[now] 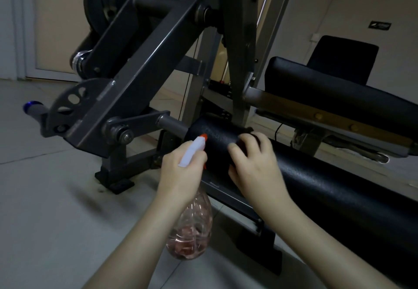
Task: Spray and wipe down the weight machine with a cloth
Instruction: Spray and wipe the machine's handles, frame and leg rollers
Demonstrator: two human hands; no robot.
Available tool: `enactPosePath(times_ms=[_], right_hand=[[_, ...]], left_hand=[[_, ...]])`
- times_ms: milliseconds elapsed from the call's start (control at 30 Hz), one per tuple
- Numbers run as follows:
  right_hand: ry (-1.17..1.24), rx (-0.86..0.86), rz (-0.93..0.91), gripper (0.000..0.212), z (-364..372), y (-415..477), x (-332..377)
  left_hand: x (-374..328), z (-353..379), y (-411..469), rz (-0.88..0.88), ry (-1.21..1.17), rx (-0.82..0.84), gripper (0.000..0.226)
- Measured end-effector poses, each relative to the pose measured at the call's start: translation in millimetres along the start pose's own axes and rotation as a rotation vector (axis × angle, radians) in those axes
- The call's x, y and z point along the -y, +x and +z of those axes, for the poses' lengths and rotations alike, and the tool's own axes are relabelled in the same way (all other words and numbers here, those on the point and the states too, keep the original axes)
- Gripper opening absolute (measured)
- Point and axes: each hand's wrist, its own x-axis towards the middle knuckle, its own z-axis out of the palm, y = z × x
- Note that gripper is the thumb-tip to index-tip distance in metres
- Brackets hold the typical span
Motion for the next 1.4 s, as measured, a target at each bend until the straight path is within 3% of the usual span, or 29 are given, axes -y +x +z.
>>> enactPosePath(times_ms=[167,333,467,633,767,933,1133,1267,1400], right_hand=[[0.087,-0.02,0.036,0.039,13,49,22],[0.091,-0.008,0.022,0.041,2,32,6],[0.027,-0.023,0.014,0.039,-8,5,-8],[-0.015,-0.012,-0.029,0.036,-16,-28,-23],[-0.05,-0.037,-0.044,0.039,-13,-37,-24],[-0.011,-0.11,0.019,0.04,4,-22,-1],[0.067,-0.056,-0.078,0.04,14,16,21],[0.054,-0.101,-0.163,0.024,6,-7,-1],[0.012,-0.08,-0.19,0.026,-8,-26,-18]], left_hand=[[-2,-1,1,0.038,0.038,0.0,0.032],[-4,-5,-3,-0.001,0.007,0.011,0.031],[13,-8,-13,-0.046,0.024,0.003,0.011],[21,-8,-28,-0.052,0.112,0.077,0.04],[18,-2,-33,-0.139,0.072,0.091,0.022],[8,3,-33,-0.217,-0.028,0.036,0.026],[-3,4,-38,-0.219,0.025,0.042,0.019],[-11,5,-45,-0.249,0.039,0.078,0.019],[-19,11,-48,-0.223,0.045,0.139,0.018]])
